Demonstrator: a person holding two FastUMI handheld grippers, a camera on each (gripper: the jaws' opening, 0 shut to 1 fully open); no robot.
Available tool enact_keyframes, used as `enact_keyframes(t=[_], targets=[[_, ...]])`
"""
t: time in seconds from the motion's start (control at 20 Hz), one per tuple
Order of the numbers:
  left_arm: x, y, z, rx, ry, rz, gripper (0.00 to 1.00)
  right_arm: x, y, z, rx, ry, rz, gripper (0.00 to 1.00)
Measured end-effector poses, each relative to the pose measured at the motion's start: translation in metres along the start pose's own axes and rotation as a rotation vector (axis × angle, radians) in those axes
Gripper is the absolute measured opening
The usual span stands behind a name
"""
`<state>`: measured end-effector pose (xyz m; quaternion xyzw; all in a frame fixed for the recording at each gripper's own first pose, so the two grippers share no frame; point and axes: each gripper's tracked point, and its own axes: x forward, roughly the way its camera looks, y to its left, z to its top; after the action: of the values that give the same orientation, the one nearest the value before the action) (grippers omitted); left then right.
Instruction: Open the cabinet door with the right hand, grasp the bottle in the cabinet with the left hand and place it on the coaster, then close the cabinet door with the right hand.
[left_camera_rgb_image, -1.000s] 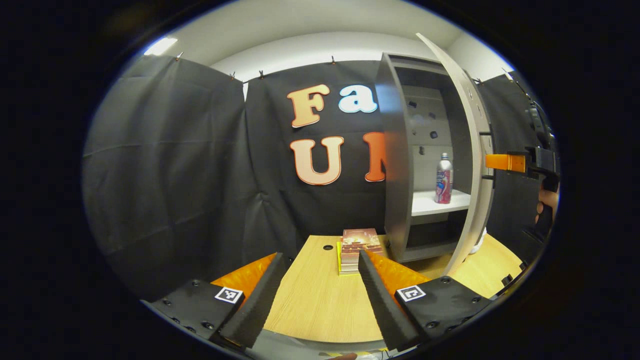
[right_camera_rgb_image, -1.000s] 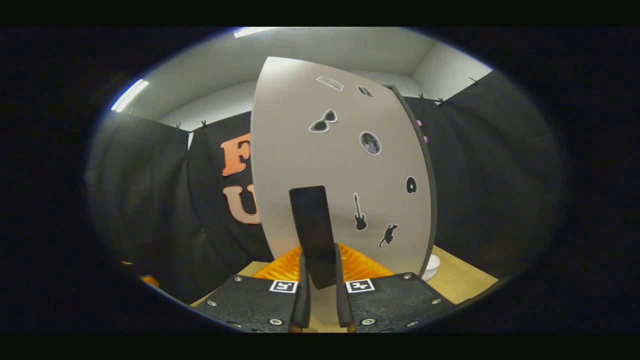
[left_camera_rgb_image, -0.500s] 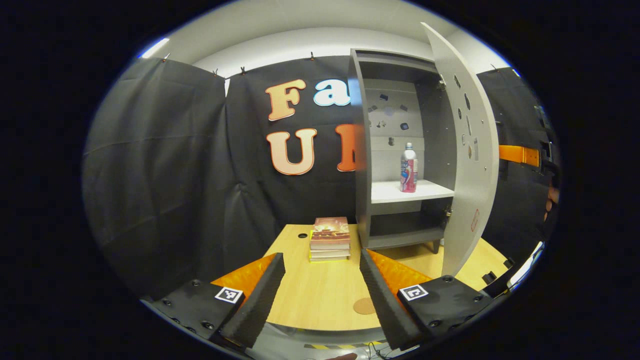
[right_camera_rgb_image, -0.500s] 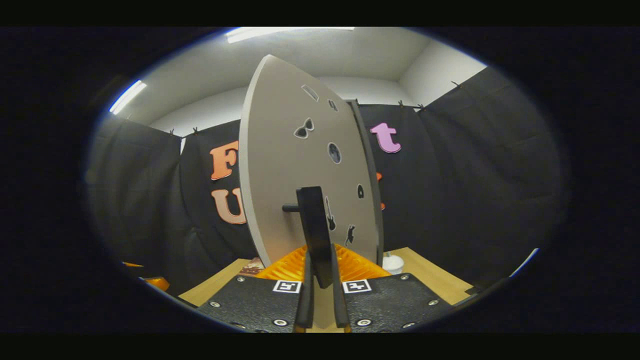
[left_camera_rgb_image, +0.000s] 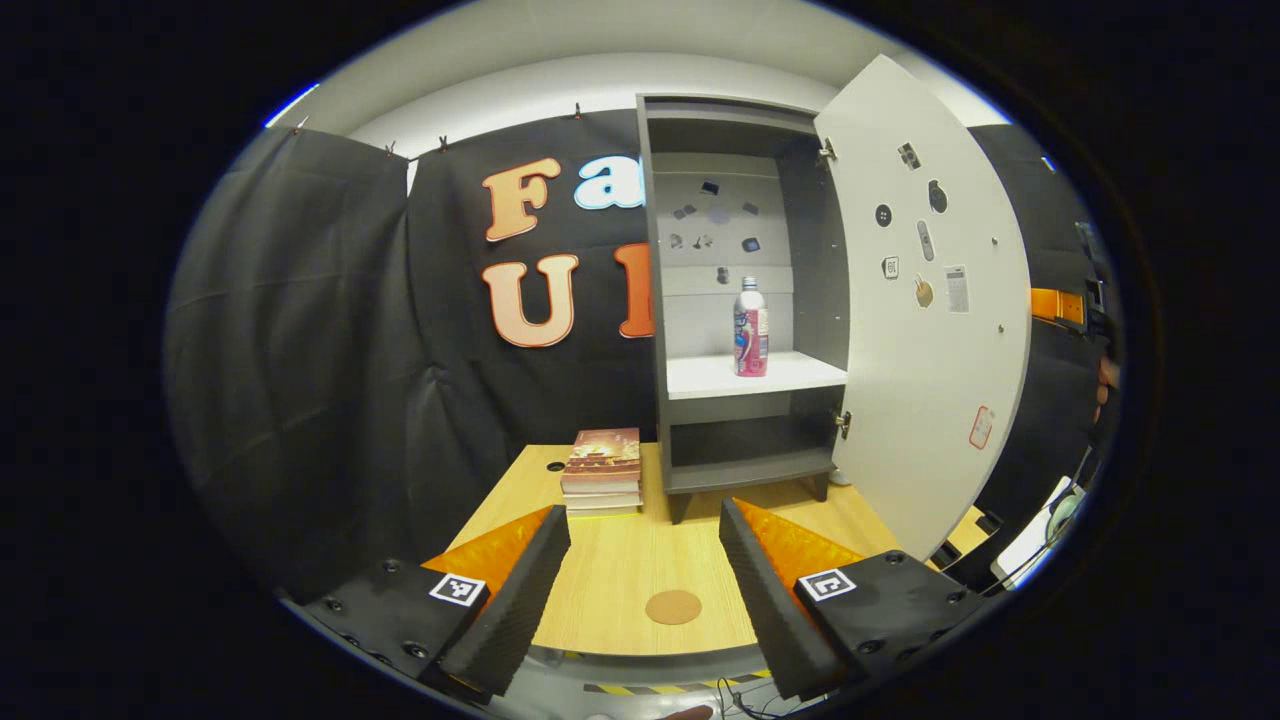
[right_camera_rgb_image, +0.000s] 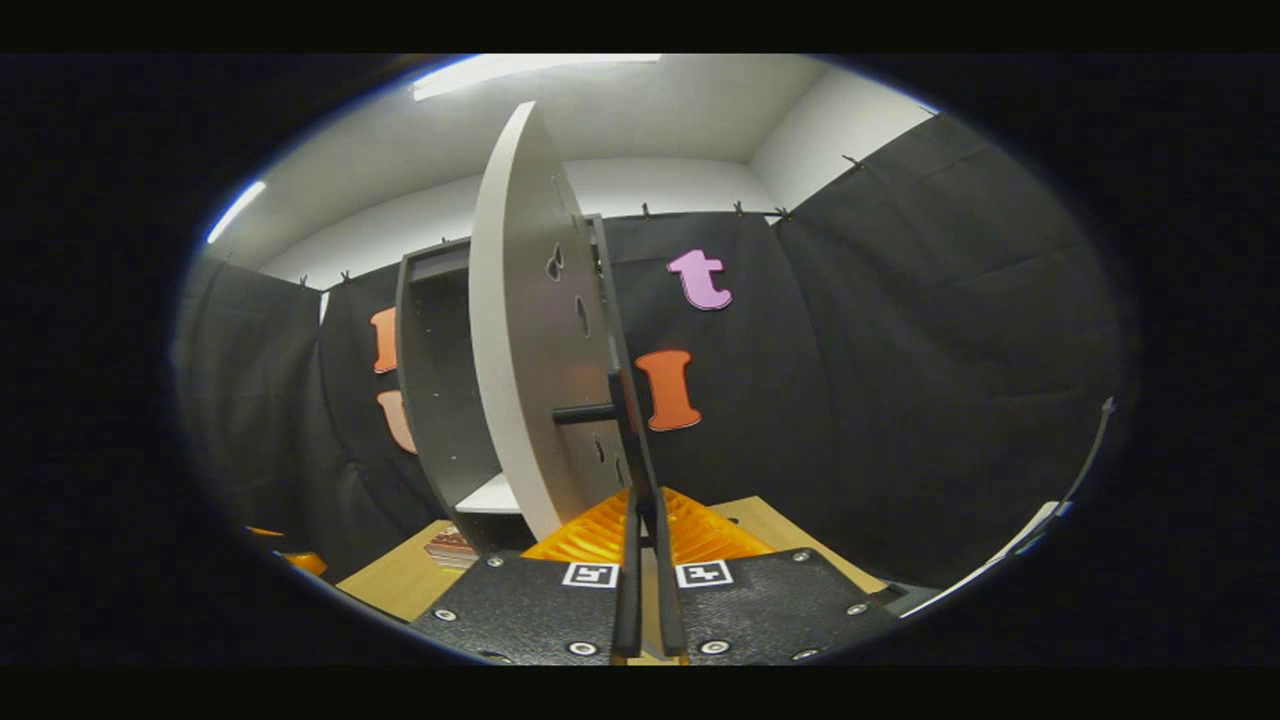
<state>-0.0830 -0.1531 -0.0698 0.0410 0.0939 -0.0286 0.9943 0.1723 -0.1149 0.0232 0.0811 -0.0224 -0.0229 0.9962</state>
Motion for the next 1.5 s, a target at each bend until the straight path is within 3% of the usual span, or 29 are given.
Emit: enact_keyframes(t=[0.2, 0.3, 0.55, 0.65, 0.7, 0.95, 1.0, 1.05, 1.1, 1.2, 1.25, 1.3, 1.4, 1.45, 1.5], targets=[[0.002, -0.022, 0.009, 0.013, -0.017, -0.021, 0.99, -0.004, 0.006, -0.001, 0.070, 0.018, 0.110, 0.07], [0.004, -0.030, 0.013, 0.014, -0.021, -0.027, 0.99, -0.003, 0.008, 0.000, 0.033, 0.015, 0.146, 0.07], [0.013, -0.033, 0.027, 0.011, -0.055, -0.029, 0.99, -0.014, -0.004, 0.002, 0.023, -0.004, 0.094, 0.07], [0.023, -0.035, 0.032, 0.006, -0.064, -0.029, 0.98, -0.021, -0.002, 0.006, 0.019, -0.026, 0.089, 0.00], [0.029, -0.039, 0.037, 0.006, -0.068, -0.032, 0.98, -0.025, 0.002, 0.009, 0.024, -0.040, 0.094, 0.04], [0.079, -0.056, 0.075, -0.011, -0.129, -0.033, 0.98, -0.047, 0.024, 0.011, 0.005, -0.056, 0.132, 0.03], [0.094, -0.065, 0.084, -0.024, -0.142, -0.047, 0.98, -0.051, 0.029, 0.011, 0.002, -0.050, 0.136, 0.12], [0.109, -0.075, 0.092, -0.031, -0.150, -0.062, 0.98, -0.051, 0.035, 0.009, 0.005, -0.044, 0.151, 0.02], [0.123, -0.084, 0.100, -0.028, -0.155, -0.076, 0.98, -0.052, 0.041, 0.008, 0.010, -0.036, 0.159, 0.00], [0.153, -0.100, 0.120, -0.019, -0.183, -0.095, 0.98, -0.050, 0.045, 0.003, 0.006, -0.023, 0.155, 0.09], [0.169, -0.109, 0.129, -0.010, -0.200, -0.102, 0.98, -0.048, 0.047, 0.000, 0.005, -0.013, 0.154, 0.07], [0.185, -0.118, 0.138, 0.002, -0.214, -0.106, 0.97, -0.046, 0.048, -0.002, 0.006, -0.006, 0.145, 0.19], [0.218, -0.135, 0.153, 0.017, -0.242, -0.127, 0.98, -0.041, 0.051, -0.006, 0.013, 0.000, 0.136, 0.33], [0.236, -0.144, 0.160, 0.019, -0.252, -0.136, 0.97, -0.036, 0.053, -0.008, 0.018, 0.003, 0.132, 0.33], [0.253, -0.151, 0.166, 0.018, -0.266, -0.144, 0.98, -0.030, 0.052, -0.012, 0.018, 0.008, 0.123, 0.51]])
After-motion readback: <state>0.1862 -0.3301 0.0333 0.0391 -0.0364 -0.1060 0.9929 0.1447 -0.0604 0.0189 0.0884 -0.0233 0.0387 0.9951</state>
